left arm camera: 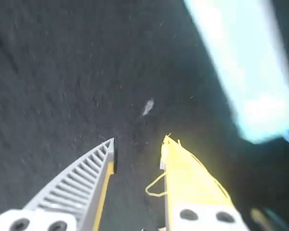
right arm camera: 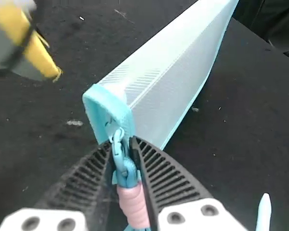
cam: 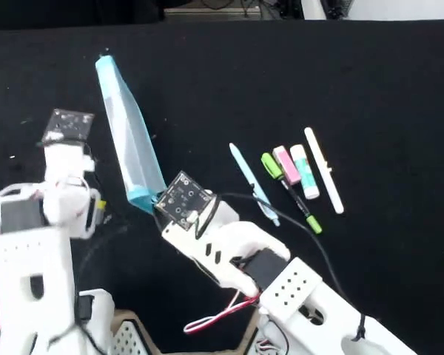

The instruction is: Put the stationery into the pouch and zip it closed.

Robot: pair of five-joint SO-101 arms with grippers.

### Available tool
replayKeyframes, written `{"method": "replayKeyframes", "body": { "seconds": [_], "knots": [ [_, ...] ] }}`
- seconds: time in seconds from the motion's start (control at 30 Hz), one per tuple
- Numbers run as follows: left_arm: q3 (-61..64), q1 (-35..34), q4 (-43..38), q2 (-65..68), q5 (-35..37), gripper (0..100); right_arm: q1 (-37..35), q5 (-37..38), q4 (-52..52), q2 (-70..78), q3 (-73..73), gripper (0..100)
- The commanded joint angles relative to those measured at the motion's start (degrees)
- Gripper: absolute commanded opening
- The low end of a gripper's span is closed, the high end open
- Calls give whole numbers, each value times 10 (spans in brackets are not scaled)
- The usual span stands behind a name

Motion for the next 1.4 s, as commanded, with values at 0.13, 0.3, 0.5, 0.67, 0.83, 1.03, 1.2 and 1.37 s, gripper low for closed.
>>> {"method": "replayKeyframes", "body": {
  "seconds": [0.13, 0.3, 0.5, 0.67, 0.83, 1.03, 1.2, 1.37],
  "knots": [
    [-17, 102, 18, -111, -5, 164, 5, 4, -21, -15, -1, 11],
    [-64, 132, 59, -112, -6, 164, 3, 4, -21, -15, -1, 11],
    [-92, 181, 84, -111, -5, 164, -3, 4, -21, -15, -1, 11],
    [-71, 215, 52, -111, -8, 164, -3, 4, -21, -15, 0, 11],
    [-24, 214, -11, -111, -15, 164, -3, 4, -20, -15, 0, 11],
    [20, 194, -32, -117, -55, 164, -3, 4, -21, -15, 3, 11],
    [27, 194, -45, -111, -56, 164, -3, 4, -21, -15, 3, 11],
    [58, 191, -90, -117, -53, 164, -3, 4, -21, -15, 4, 11]
  ]
}}
